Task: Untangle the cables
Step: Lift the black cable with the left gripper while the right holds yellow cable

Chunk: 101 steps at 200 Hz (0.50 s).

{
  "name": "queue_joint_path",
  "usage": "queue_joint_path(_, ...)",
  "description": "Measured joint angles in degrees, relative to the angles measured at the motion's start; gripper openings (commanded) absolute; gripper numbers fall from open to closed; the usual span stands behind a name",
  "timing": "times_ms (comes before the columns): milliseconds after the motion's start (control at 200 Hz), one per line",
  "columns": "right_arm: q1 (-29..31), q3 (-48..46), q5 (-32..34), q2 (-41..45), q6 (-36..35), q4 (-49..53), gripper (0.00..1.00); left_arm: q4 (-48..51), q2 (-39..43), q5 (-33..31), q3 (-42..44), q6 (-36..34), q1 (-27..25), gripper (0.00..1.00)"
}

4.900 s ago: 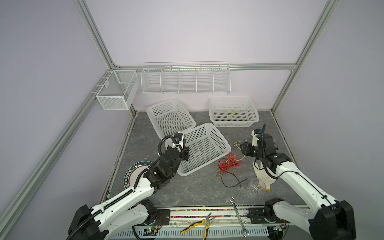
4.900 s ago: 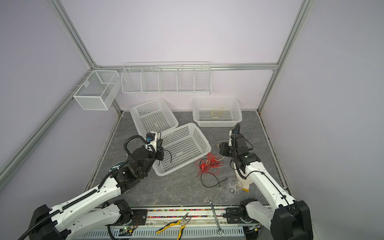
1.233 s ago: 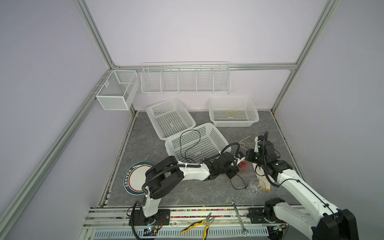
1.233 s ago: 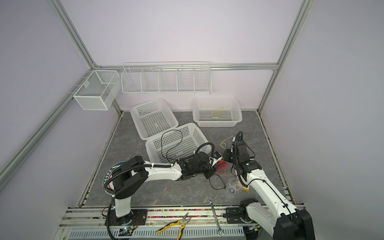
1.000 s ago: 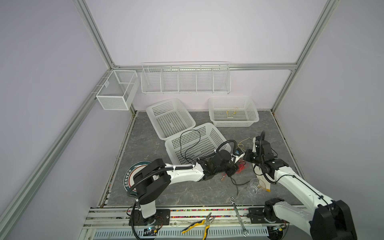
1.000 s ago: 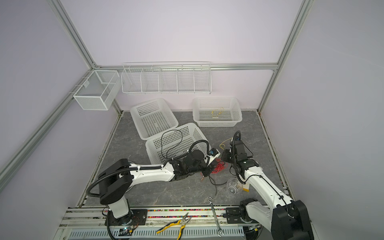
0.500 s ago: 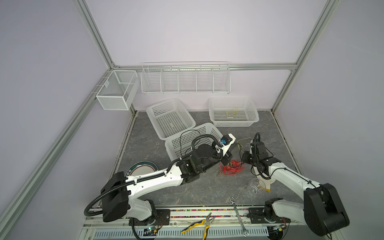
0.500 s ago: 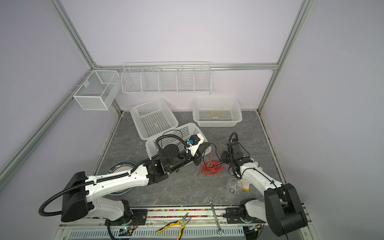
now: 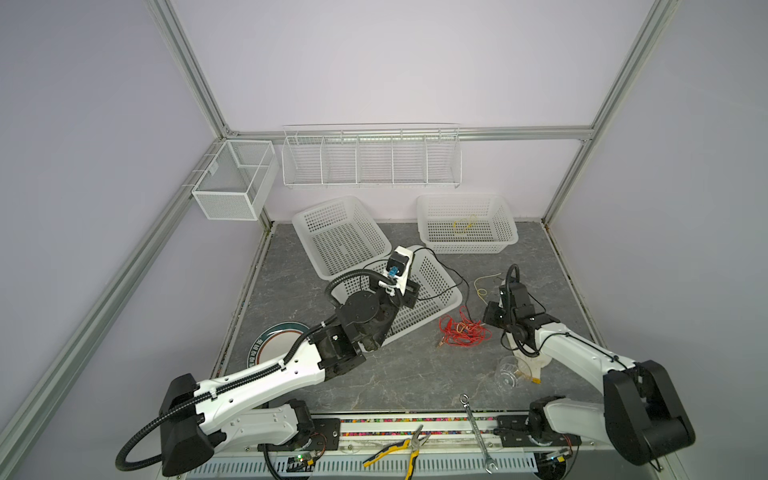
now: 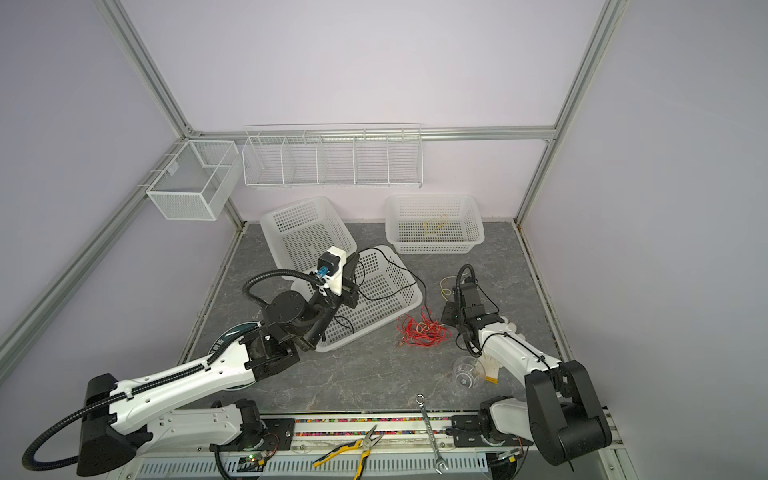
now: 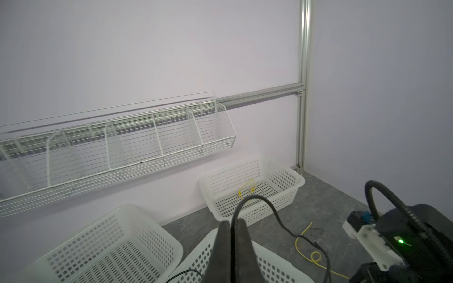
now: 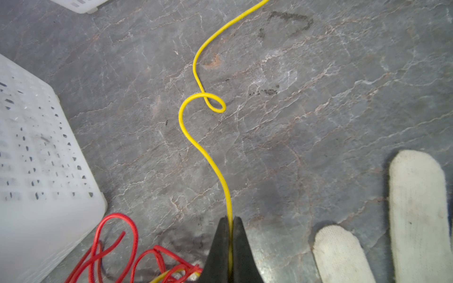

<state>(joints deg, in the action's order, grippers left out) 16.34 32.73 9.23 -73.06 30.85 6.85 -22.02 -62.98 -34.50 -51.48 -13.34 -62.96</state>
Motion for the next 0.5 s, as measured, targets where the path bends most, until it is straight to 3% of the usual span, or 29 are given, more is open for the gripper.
queue_joint_path(250, 0.00, 0.39, -0.02, -0.04, -0.26, 0.15, 0.06, 1.88, 6.54, -3.21, 1.18, -0.83, 4.28, 0.00)
queue_joint_path(505, 0.00, 0.76, -0.50, -0.15, -0.44, 0.13, 0.06, 7.13, 6.97, -4.72, 2.16, 2.45, 7.91, 0.00)
